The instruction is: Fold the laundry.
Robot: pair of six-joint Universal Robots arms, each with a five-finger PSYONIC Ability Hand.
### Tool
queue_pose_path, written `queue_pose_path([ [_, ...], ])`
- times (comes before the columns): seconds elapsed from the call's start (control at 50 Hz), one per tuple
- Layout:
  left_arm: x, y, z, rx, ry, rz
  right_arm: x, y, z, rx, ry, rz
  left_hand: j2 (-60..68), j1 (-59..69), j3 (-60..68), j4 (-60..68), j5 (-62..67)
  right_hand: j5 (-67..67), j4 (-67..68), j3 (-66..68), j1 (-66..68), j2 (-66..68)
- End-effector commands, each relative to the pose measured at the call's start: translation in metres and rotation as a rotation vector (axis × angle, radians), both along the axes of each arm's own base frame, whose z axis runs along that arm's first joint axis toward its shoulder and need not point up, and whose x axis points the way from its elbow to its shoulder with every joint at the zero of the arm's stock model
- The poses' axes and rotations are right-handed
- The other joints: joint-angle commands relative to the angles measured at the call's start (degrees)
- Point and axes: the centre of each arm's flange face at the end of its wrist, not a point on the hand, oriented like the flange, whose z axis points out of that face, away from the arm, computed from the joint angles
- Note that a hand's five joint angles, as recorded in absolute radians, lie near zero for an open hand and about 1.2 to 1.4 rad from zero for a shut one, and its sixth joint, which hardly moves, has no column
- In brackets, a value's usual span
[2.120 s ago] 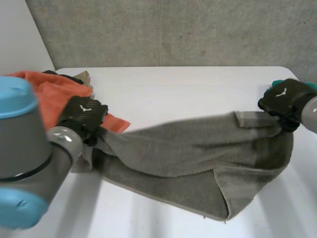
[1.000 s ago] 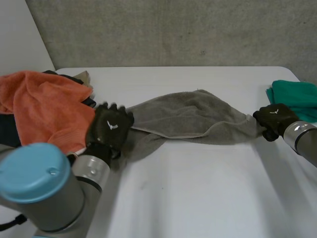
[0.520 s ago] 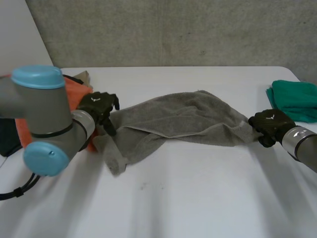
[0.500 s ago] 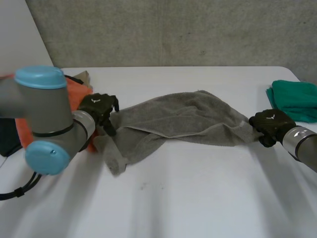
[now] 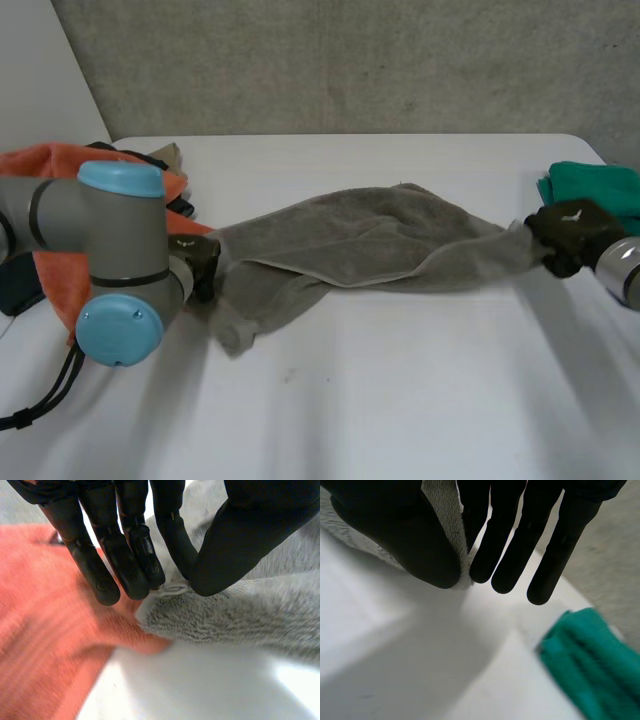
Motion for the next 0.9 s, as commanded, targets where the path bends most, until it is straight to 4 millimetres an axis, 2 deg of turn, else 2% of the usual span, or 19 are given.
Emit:
queue_pose_path([
  [0.02,-0.003,0.032,0.080,-0.181,0.082,-0.031,-0.017,0.009,0.078,-0.145,0.005,-0.052,11.7,13.2,12.0,11.4,13.7,12.3,11.3,11.5,16.1,12.0],
  [0.06,0.000,0.041,0.101,-0.229,0.106,-0.037,-0.021,0.017,0.107,-0.159,0.008,-0.062,11.7,13.2,12.0,11.4,13.7,12.3,11.3,11.5,16.1,12.0],
  [0.08,0.003,0.051,0.123,-0.281,0.130,-0.046,-0.023,0.020,0.118,-0.166,0.008,-0.067,11.7,13.2,12.0,11.4,13.7,12.3,11.3,11.5,16.1,12.0],
  [0.12,0.007,0.061,0.142,-0.329,0.147,-0.053,-0.030,0.029,0.144,-0.175,0.015,-0.088,11.7,13.2,12.0,11.4,13.7,12.3,11.3,11.5,16.1,12.0],
  [0.16,0.013,0.074,0.160,-0.382,0.151,-0.063,-0.034,0.034,0.159,-0.175,0.016,-0.101,11.7,13.2,12.0,11.4,13.7,12.3,11.3,11.5,16.1,12.0],
  [0.22,0.018,0.082,0.166,-0.406,0.129,-0.077,-0.038,0.046,0.173,-0.157,0.040,-0.106,11.7,13.2,12.0,11.4,13.7,12.3,11.3,11.5,16.1,12.0],
  [0.26,0.020,0.088,0.159,-0.392,0.087,-0.100,-0.038,0.051,0.172,-0.138,0.071,-0.092,11.7,13.2,12.0,11.4,13.7,12.3,11.3,11.5,16.1,12.0],
  [0.3,0.020,0.091,0.148,-0.365,0.057,-0.115,-0.037,0.054,0.160,-0.086,0.119,-0.058,11.7,13.2,12.0,11.4,13.7,12.3,11.3,11.5,16.1,12.0],
  [0.34,0.018,0.093,0.126,-0.305,0.012,-0.142,-0.036,0.055,0.148,-0.048,0.145,-0.038,11.7,13.2,12.0,11.4,13.7,12.3,11.3,11.5,16.1,12.0],
  [0.36,0.017,0.091,0.116,-0.283,0.001,-0.147,-0.036,0.054,0.135,-0.007,0.166,-0.024,11.7,13.2,12.0,11.4,13.7,12.3,11.3,11.5,16.1,12.0],
  [0.38,0.012,0.083,0.093,-0.243,-0.015,-0.150,-0.036,0.054,0.126,0.022,0.169,-0.016,11.7,13.2,12.0,11.4,13.7,12.3,11.3,11.5,16.1,12.0],
  [0.42,0.007,0.077,0.078,-0.229,-0.017,-0.154,-0.034,0.051,0.114,0.063,0.169,-0.007,11.7,13.2,12.0,11.4,13.7,12.3,11.3,11.5,16.1,12.0],
  [0.44,0.002,0.070,0.062,-0.220,-0.017,-0.156,-0.034,0.047,0.102,0.101,0.163,-0.002,-5.6,-4.1,-5.3,-5.9,-3.6,12.3,11.3,11.5,16.1,12.0],
  [0.48,-0.003,0.066,0.054,-0.226,-0.002,-0.157,-0.034,0.045,0.092,0.131,0.158,0.003,-23.7,-22.2,-23.4,-23.9,-21.7,12.3,11.3,11.5,16.1,12.0],
  [0.52,-0.014,0.063,0.043,-0.240,0.030,-0.171,-0.031,0.044,0.082,0.155,0.148,0.012,-32.6,-31.2,-32.3,-32.9,-30.7,12.3,11.3,11.5,16.1,12.0],
  [0.62,-0.037,0.057,0.040,-0.296,0.103,-0.211,-0.027,0.043,0.068,0.144,0.124,0.009,-34.5,-33.0,-34.2,-34.8,-32.6,12.3,11.3,11.5,16.1,12.0],
  [0.7,-0.049,0.047,0.021,-0.272,0.090,-0.218,-0.027,0.042,0.059,0.124,0.123,0.003,-34.5,-33.0,-34.2,-34.8,-32.6,12.3,11.3,11.5,16.1,12.0],
  [0.76,-0.063,0.050,0.008,-0.243,0.073,-0.253,-0.027,0.043,0.053,0.124,0.123,0.005,-34.2,-32.7,-33.9,-34.5,-32.2,12.3,11.3,11.5,16.1,12.0],
  [0.9,-0.068,0.044,-0.023,-0.125,0.000,-0.250,-0.028,0.044,0.047,0.132,0.120,0.004,-34.0,-32.5,-33.7,-34.3,-32.1,12.3,11.3,11.5,16.1,12.0],
])
